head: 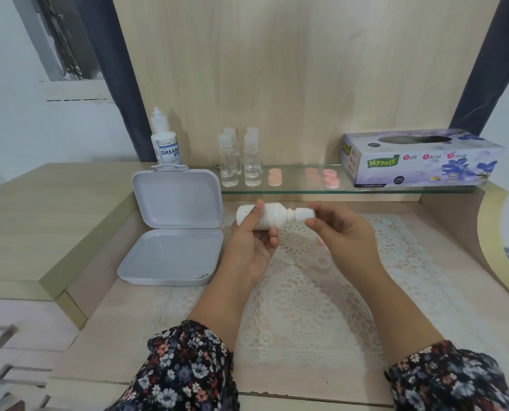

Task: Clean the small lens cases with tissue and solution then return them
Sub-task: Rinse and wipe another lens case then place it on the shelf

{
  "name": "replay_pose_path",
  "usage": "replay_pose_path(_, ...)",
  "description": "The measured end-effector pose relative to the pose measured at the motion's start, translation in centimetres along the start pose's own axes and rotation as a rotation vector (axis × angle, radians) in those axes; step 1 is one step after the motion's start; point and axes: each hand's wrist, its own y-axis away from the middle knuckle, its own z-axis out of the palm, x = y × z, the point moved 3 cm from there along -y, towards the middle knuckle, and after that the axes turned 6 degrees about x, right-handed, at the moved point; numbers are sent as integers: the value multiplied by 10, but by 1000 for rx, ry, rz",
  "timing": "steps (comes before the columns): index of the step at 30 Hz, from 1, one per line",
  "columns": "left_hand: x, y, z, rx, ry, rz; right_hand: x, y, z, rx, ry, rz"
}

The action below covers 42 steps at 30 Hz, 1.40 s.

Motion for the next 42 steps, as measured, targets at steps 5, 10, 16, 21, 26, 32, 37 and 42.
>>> replay_pose_path(5,-1,0,0,-9,-8,-10,-4,2,-1,28,13,3)
replay_pose_path(10,-1,0,-1,2,14,-18,-1,1,-2,42,125,21)
replay_pose_path(16,0,0,-1,3,25,-20,-4,4,-2,42,182,10)
replay_pose_path(21,-1,-1,-1,8,18,-10,-9,6,-2,-24,159,-98)
replay_pose_path(26,-1,-1,-1,8,10,-11,-7,5,0,-3,197,-78)
replay_pose_path(32,-1,0,-1,9,14,-15,-2,3,-1,17,229,9)
replay_pose_path(37,-1,0,-1,9,18,-13,-4,5,-4,34,213,29)
replay_pose_path(42,-1,-1,-1,6,17,-16,-3,7,-1,-50,181,-28)
